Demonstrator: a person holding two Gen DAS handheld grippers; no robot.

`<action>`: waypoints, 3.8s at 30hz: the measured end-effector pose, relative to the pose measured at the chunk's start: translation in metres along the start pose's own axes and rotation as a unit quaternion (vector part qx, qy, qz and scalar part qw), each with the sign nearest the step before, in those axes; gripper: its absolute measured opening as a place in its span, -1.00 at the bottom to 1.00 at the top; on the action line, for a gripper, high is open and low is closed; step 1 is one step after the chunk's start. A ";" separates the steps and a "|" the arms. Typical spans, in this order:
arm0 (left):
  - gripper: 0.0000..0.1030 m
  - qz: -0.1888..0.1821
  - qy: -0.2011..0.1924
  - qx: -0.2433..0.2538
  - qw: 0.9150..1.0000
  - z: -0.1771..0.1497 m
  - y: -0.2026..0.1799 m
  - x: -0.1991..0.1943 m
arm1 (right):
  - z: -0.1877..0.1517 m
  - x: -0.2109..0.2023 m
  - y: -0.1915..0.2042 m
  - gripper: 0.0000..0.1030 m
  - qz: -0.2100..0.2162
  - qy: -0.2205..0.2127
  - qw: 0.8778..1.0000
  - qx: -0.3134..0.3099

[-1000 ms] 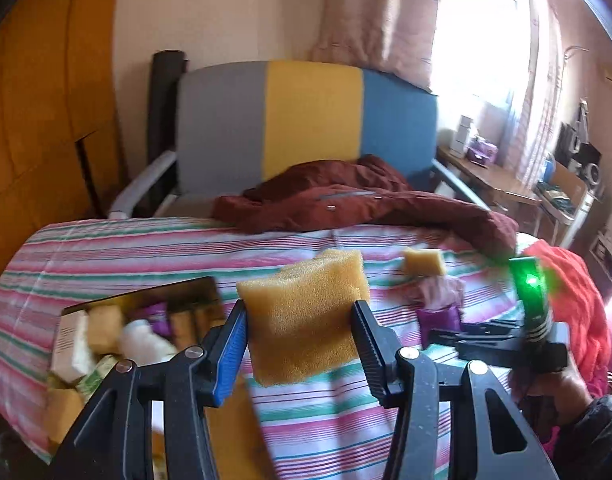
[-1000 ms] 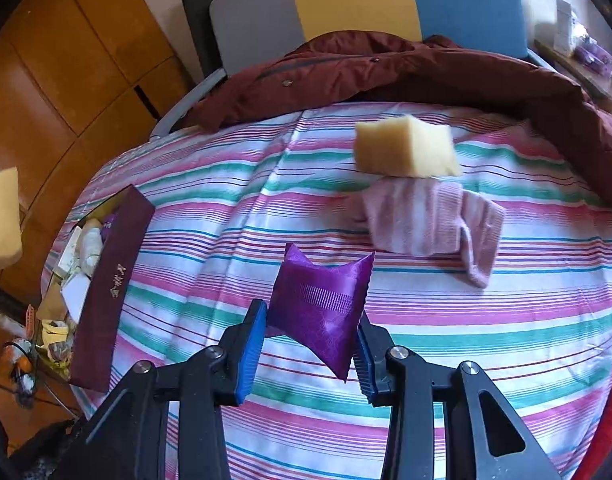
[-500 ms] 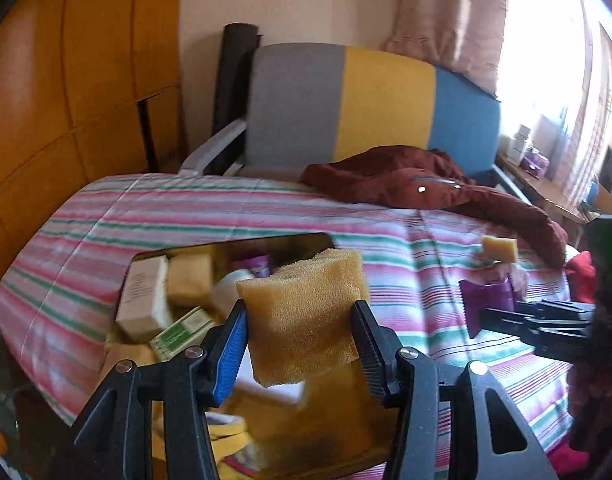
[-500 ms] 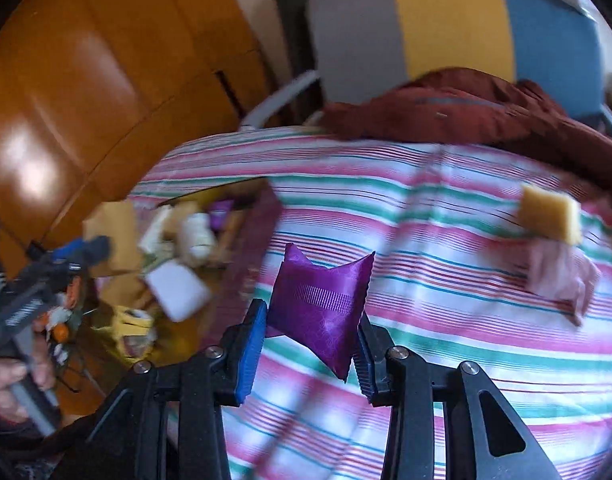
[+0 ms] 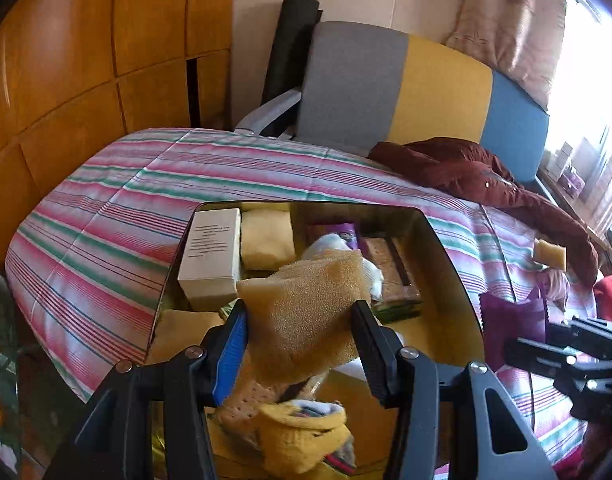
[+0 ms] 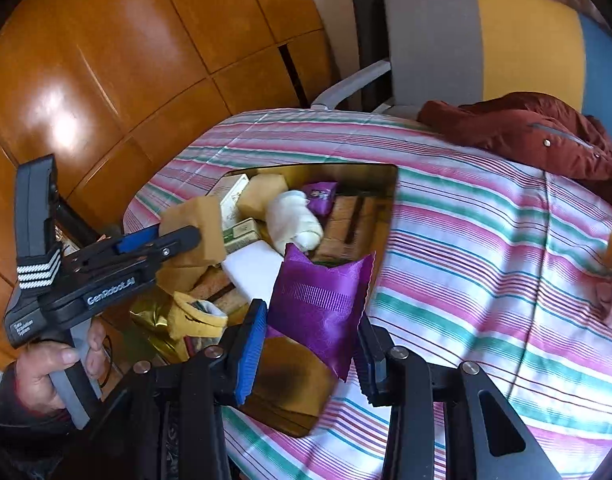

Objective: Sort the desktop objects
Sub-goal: 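Carry the yellow sponge and purple packet over the gold tray, then open left tool to drop the sponge while right tool drops the purple packet, then move both tools back toward the pink sock and last yellow sponge, then grasp the pink sock with right tool while left tool grasps the yellow sponge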

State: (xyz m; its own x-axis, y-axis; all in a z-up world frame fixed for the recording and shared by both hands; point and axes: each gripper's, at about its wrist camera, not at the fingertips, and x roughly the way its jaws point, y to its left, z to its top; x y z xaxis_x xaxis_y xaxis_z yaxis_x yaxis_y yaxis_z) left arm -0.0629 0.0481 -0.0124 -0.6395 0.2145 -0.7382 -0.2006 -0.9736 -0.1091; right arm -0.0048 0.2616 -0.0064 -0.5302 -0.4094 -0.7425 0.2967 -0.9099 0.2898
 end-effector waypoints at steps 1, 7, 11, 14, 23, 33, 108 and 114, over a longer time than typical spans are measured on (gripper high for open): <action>0.01 -0.002 0.000 -0.002 1.000 0.001 0.002 0.001 | 0.001 0.002 0.003 -0.20 -0.004 0.001 1.000 -0.003; 0.16 -0.026 0.002 -0.004 1.000 0.005 0.005 0.002 | 0.000 0.015 0.015 0.02 0.018 0.021 1.000 -0.004; 0.17 -0.033 0.012 -0.016 0.999 0.004 0.007 0.002 | -0.002 0.020 0.013 0.05 0.018 0.024 1.000 0.007; 0.18 -0.028 0.019 -0.019 0.999 0.001 0.008 0.005 | -0.007 0.019 0.012 0.11 0.014 0.027 0.999 0.012; 0.62 -0.040 -0.002 0.019 0.999 0.000 -0.010 0.001 | -0.016 0.014 0.006 0.28 0.004 0.021 0.999 0.036; 0.63 0.009 -0.016 0.018 1.000 0.002 -0.007 -0.018 | -0.023 0.008 0.004 0.43 -0.025 0.010 0.999 0.041; 0.32 -0.177 0.089 0.153 0.968 0.016 -0.247 0.031 | -0.034 -0.052 -0.296 -0.18 -0.216 0.047 0.953 0.205; 0.32 -0.188 0.104 0.161 0.963 0.030 -0.279 0.050 | -0.048 -0.065 -0.296 -0.18 -0.201 0.079 0.954 0.207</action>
State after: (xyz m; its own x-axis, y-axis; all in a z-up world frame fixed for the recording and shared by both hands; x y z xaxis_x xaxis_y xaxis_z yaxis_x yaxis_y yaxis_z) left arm -0.0611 0.3323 0.0010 -0.3216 0.4943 -0.8076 -0.6303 -0.7482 -0.2069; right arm -0.0203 0.5603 -0.0726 -0.3991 -0.0368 -0.9162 -0.2613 -0.9532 0.1521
